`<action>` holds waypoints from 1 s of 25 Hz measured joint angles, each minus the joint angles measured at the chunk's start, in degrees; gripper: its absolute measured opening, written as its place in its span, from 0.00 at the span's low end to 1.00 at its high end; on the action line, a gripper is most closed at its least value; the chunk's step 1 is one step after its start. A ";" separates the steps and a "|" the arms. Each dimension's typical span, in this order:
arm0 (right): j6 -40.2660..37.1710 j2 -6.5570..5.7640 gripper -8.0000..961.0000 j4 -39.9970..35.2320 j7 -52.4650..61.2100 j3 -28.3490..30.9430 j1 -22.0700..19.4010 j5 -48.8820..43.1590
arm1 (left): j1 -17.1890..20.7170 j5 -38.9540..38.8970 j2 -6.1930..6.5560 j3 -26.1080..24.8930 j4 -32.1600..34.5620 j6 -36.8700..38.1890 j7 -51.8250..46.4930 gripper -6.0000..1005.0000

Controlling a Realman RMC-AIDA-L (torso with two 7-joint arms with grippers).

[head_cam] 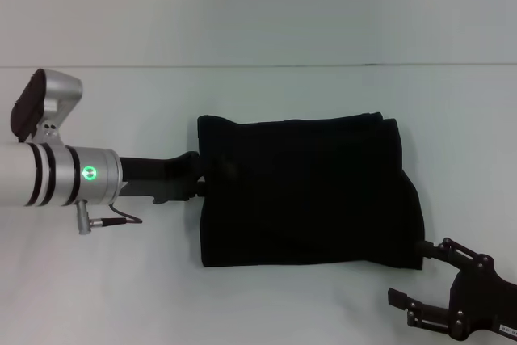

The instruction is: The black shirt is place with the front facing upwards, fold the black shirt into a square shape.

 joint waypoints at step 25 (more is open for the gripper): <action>-0.14 0.00 0.97 0.00 0.07 0.21 0.75 0.42 | 0.61 -0.15 -0.53 0.34 2.25 -3.76 0.66 0.16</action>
